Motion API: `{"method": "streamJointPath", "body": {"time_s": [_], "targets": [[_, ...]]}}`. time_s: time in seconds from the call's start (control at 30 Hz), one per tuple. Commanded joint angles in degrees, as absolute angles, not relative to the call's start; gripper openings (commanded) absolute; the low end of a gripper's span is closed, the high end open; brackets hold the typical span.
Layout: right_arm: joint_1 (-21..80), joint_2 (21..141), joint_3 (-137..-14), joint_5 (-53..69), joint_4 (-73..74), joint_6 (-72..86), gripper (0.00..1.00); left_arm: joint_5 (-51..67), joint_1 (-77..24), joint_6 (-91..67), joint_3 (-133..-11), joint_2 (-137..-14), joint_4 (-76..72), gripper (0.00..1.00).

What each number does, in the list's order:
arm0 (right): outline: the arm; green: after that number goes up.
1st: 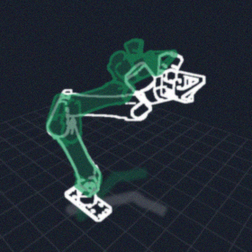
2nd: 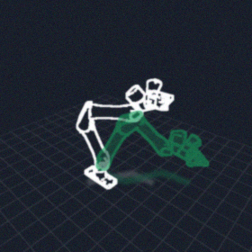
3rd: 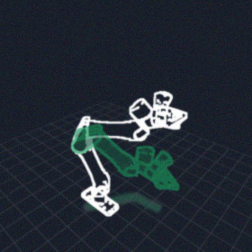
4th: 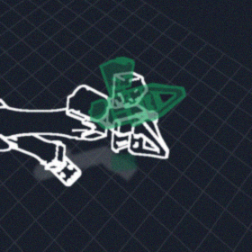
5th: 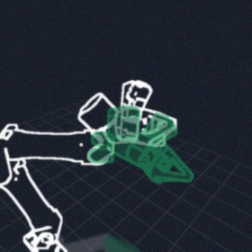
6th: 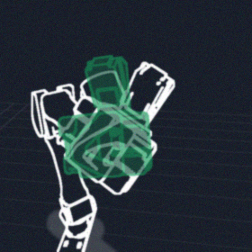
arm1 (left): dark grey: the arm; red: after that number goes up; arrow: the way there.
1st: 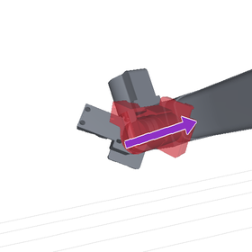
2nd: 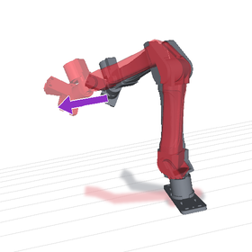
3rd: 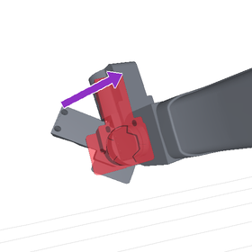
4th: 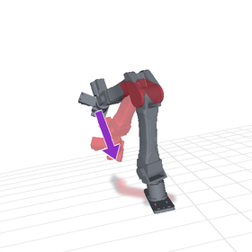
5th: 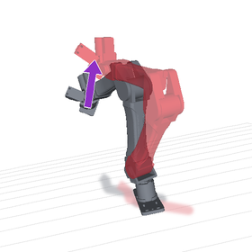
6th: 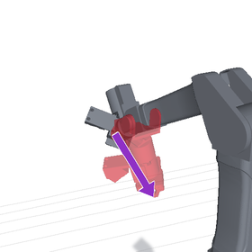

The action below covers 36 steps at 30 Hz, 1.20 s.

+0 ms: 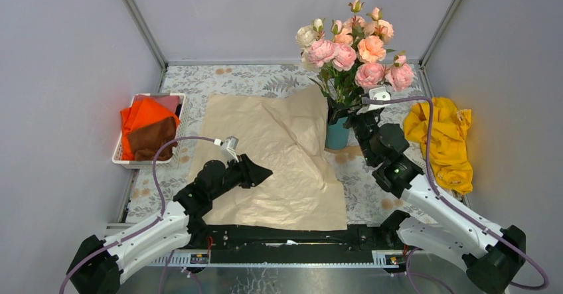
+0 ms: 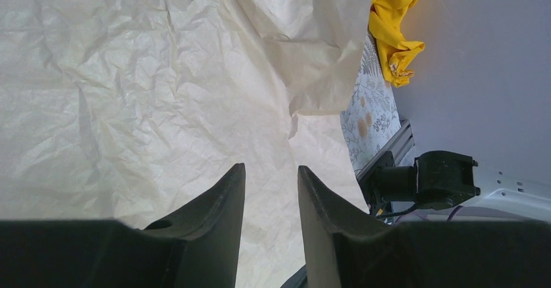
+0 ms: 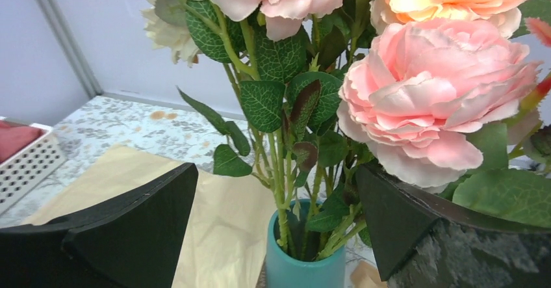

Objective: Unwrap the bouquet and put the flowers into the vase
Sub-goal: Reset both arms

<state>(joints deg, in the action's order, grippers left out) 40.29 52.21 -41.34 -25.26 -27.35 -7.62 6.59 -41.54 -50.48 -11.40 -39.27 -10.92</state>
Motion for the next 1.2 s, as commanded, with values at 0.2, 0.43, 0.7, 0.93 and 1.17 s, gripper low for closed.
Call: {"method": "streamJointPath", "body": {"time_s": [0.2,0.43,0.7,0.93,1.17], "targets": [[39.9,43.6,-50.3,-8.5,-10.8,6.5,1.0,6.8,-41.8,-50.9,-11.2,-38.1,-13.9,0.42],[39.9,41.2,-56.6,-13.1,7.1,18.6,1.0,6.5,-41.8,-51.1,-11.5,-37.6,-13.4,0.42],[39.8,33.8,-57.3,-31.0,19.1,21.5,1.0,6.4,-41.8,-51.6,-11.8,-35.3,-11.6,0.42],[39.9,32.1,-61.5,-51.5,31.0,22.0,1.0,4.4,-41.8,-50.3,-13.8,-31.2,-5.4,0.42],[39.8,34.4,-63.5,-62.9,41.8,27.7,1.0,3.2,-41.8,-49.1,-20.1,-28.2,2.5,0.42]]}}
